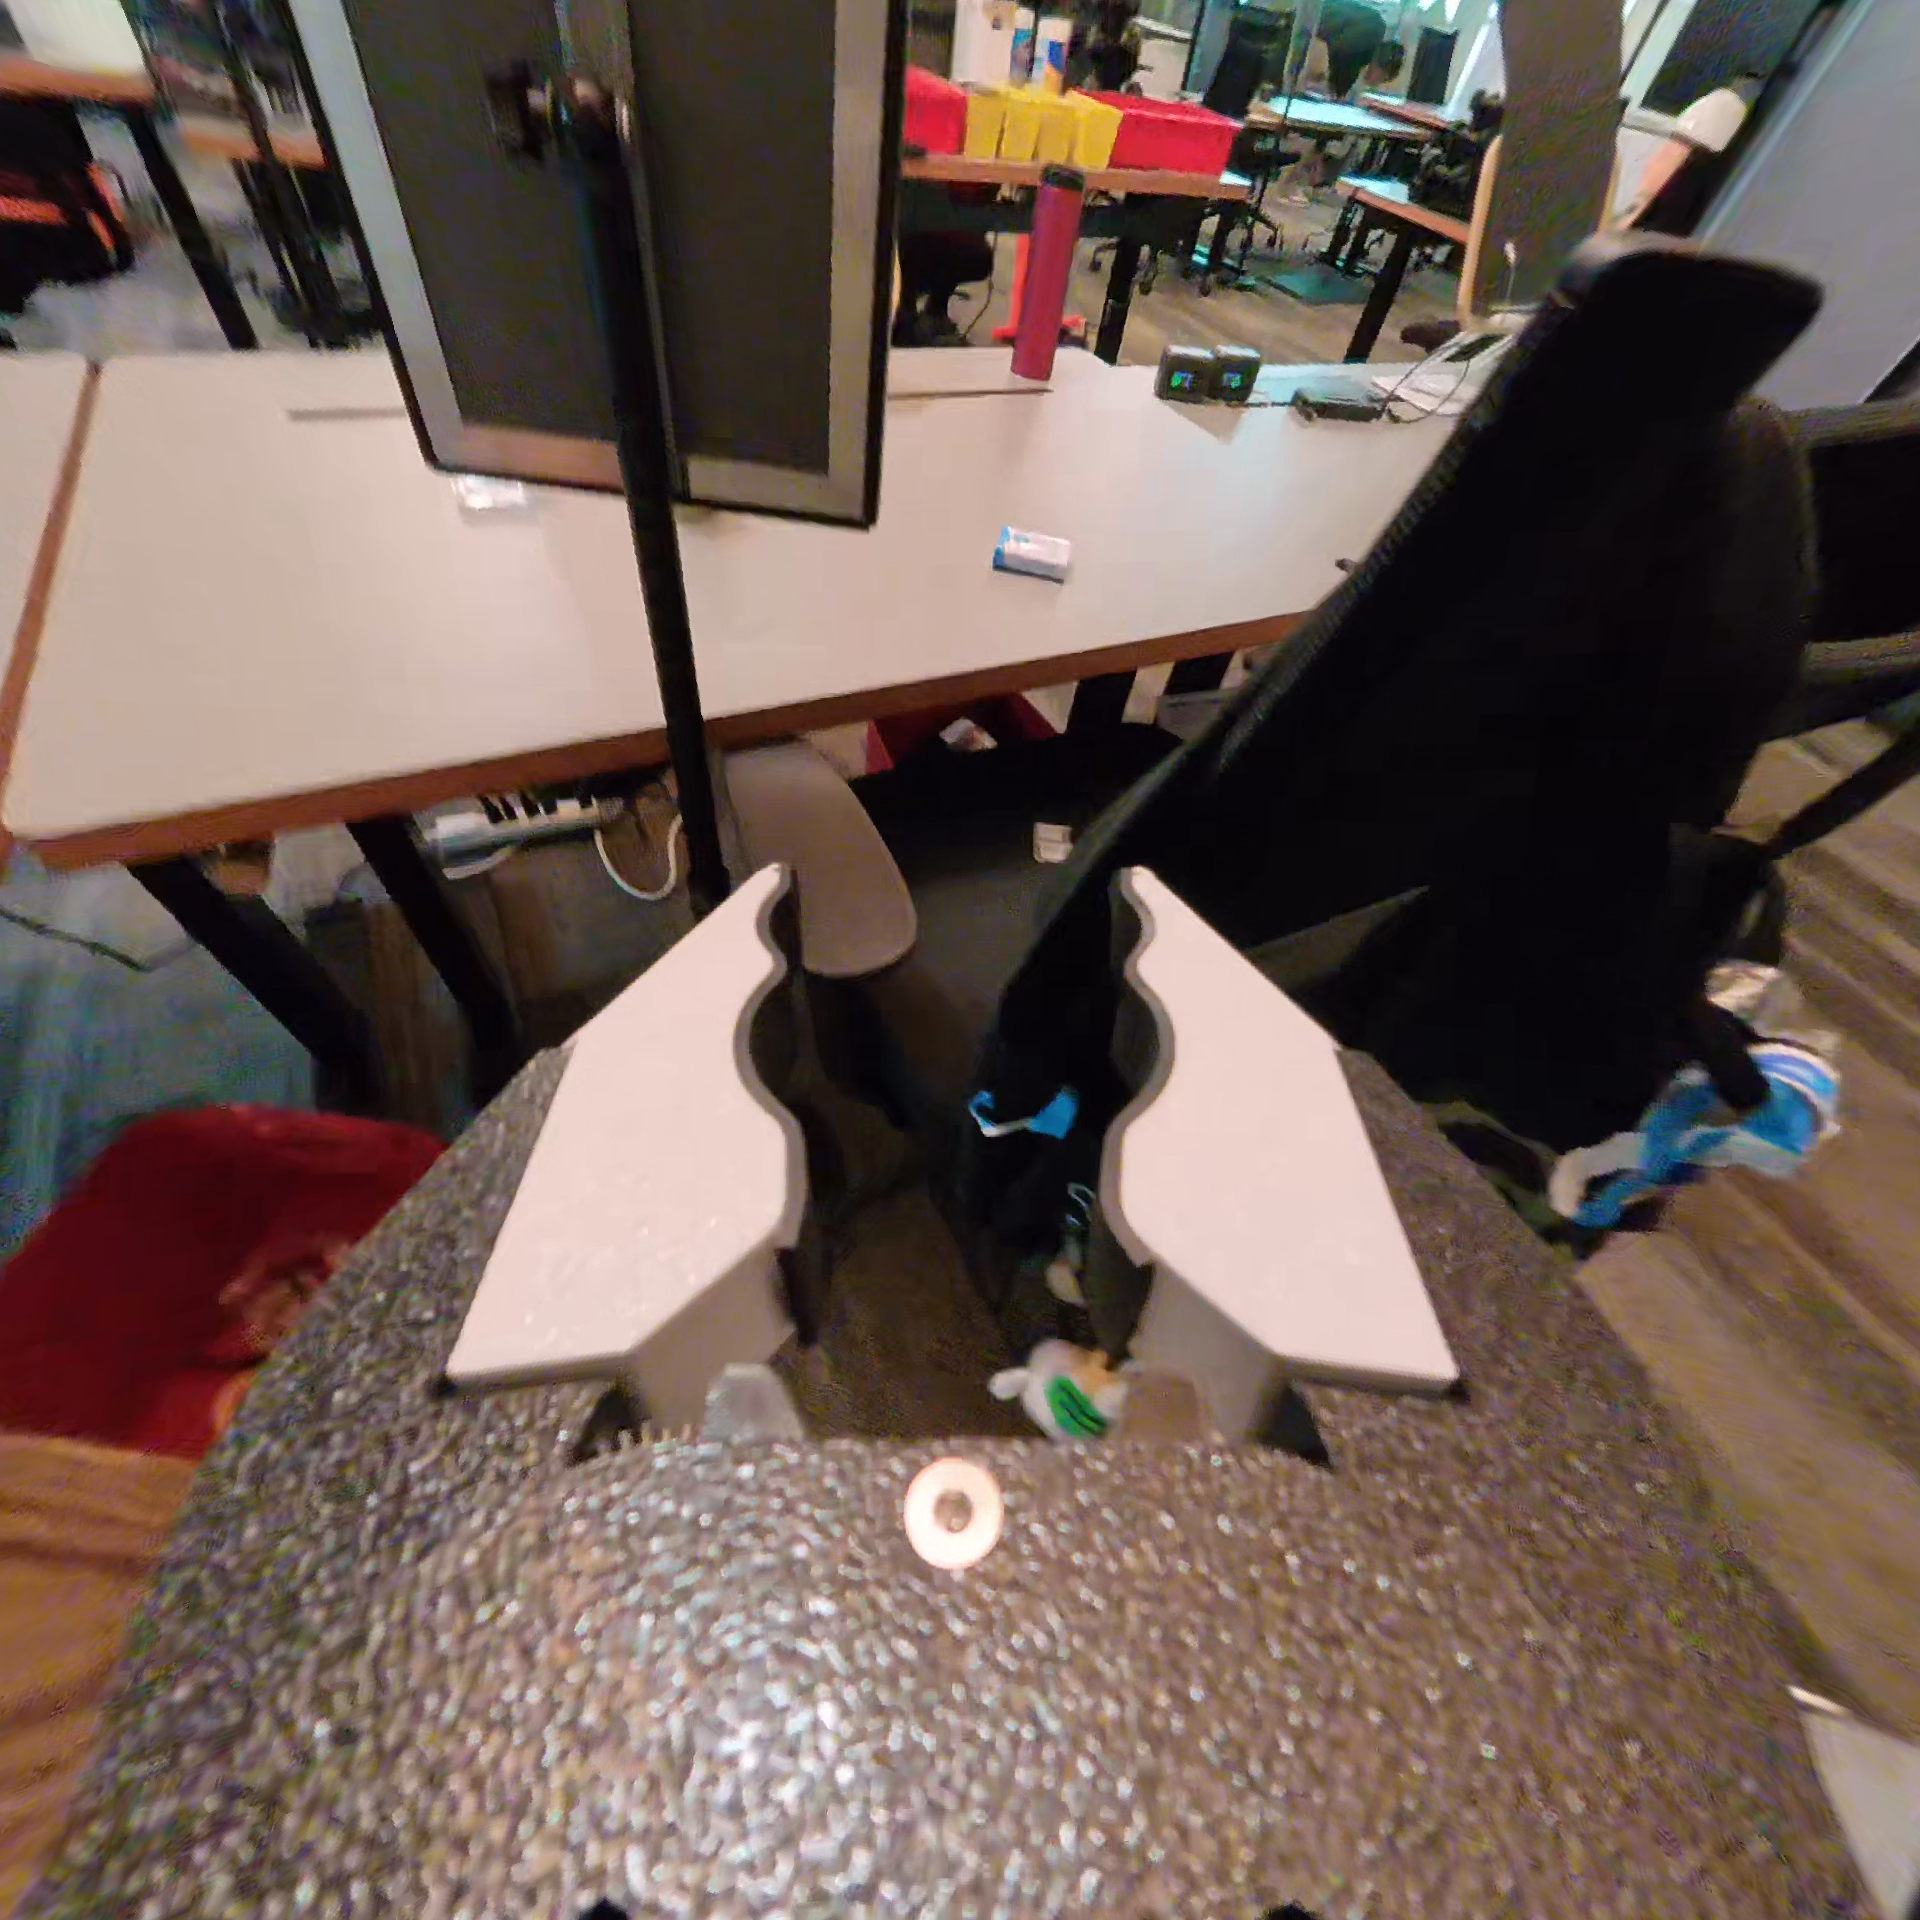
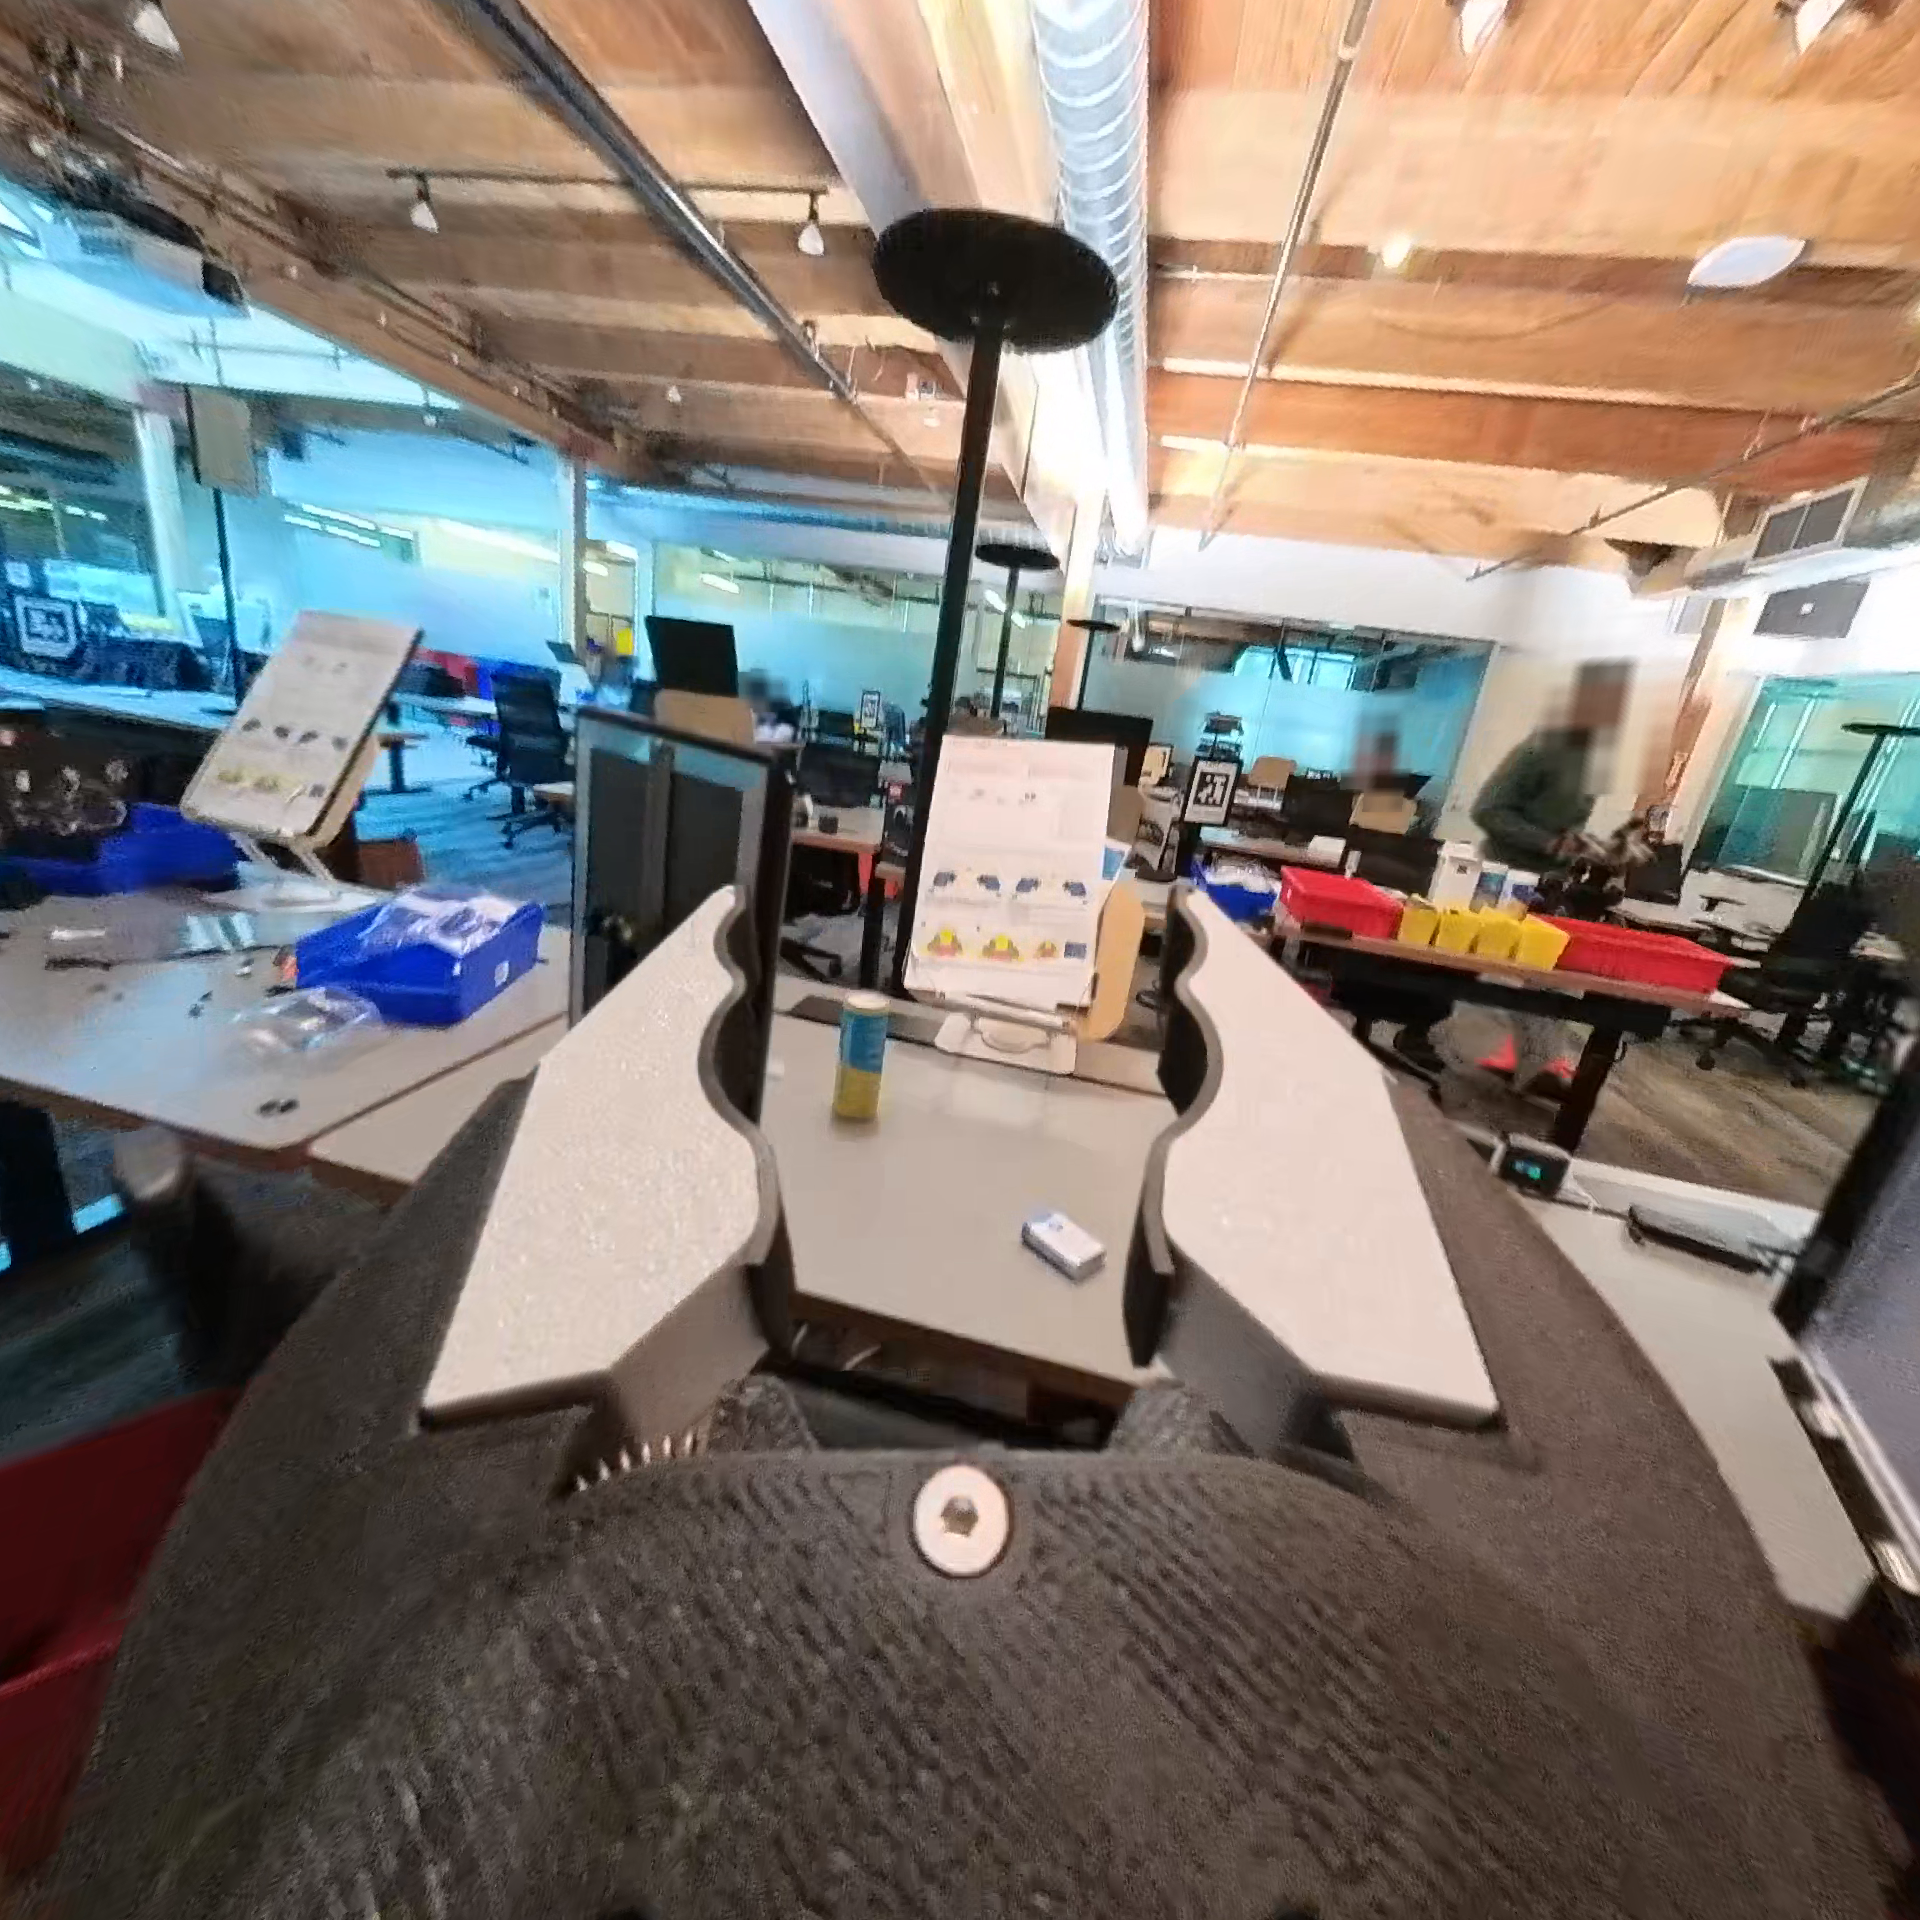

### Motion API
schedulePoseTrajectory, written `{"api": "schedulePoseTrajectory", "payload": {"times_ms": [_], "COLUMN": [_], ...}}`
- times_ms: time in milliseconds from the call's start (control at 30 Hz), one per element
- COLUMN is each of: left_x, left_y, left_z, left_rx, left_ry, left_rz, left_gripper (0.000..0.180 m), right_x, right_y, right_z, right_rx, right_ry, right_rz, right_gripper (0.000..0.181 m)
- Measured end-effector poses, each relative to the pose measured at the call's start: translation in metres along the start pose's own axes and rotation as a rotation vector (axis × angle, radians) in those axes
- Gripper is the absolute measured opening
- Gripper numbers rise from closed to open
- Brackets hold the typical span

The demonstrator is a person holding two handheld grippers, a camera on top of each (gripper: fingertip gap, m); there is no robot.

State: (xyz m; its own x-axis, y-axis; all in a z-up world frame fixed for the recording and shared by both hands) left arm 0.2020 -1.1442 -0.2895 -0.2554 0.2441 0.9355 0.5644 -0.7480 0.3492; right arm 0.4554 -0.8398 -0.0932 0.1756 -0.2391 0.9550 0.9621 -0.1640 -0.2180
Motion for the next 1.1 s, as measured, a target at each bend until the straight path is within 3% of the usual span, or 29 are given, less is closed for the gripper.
{"api": "schedulePoseTrajectory", "payload": {"times_ms": [133, 233, 400, 533, 767, 833, 1000, 1100], "left_x": [0.018, 0.018, -0.025, -0.011, 0.117, 0.132, 0.123, 0.1], "left_y": [-0.026, -0.032, -0.052, -0.072, -0.094, -0.13, -0.27, -0.369], "left_z": [-0.008, 0.011, 0.047, 0.071, 0.08, 0.098, 0.152, 0.19], "left_rx": [-0.068, -0.242, -0.444, -0.546, -0.643, -0.663, -0.54, -0.418], "left_ry": [-0.11, -0.337, -0.581, -0.57, -0.425, -0.429, -0.351, -0.361], "left_rz": [0.017, 0.079, 0.114, 0.207, 0.525, 0.453, 0.117, 0.003], "left_gripper": [0.057, 0.053, 0.052, 0.052, 0.046, 0.053, 0.087, 0.09], "right_x": [0.011, 0.008, -0.057, -0.105, -0.103, -0.101, -0.093, -0.108], "right_y": [-0.03, 0.0, 0.102, 0.154, 0.152, 0.156, 0.17, 0.192], "right_z": [-0.001, 0.014, 0.006, -0.053, -0.112, -0.117, -0.112, -0.09], "right_rx": [0.073, -0.001, -0.117, -0.218, -0.369, -0.409, -0.551, -0.617], "right_ry": [0.072, 0.158, 0.053, -0.04, 0.121, 0.118, 0.085, 0.065], "right_rz": [-0.01, -0.112, -0.275, -0.424, -0.697, -0.713, -0.648, -0.692], "right_gripper": [0.077, 0.08, 0.075, 0.072, 0.072, 0.072, 0.071, 0.071]}}
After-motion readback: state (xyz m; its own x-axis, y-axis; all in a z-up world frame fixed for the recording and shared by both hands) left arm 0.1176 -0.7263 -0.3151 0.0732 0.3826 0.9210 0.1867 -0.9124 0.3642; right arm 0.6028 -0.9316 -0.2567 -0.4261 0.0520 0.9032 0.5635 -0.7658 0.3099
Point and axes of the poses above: each gripper's, where its closed fingertips meet, y back along the fingers, x out of its top, z = x × y across the jaws, the point moved 4 cm from there along y, back along the fingers, and after that the axes turned 15 degrees about x, right-handed, at the moved point
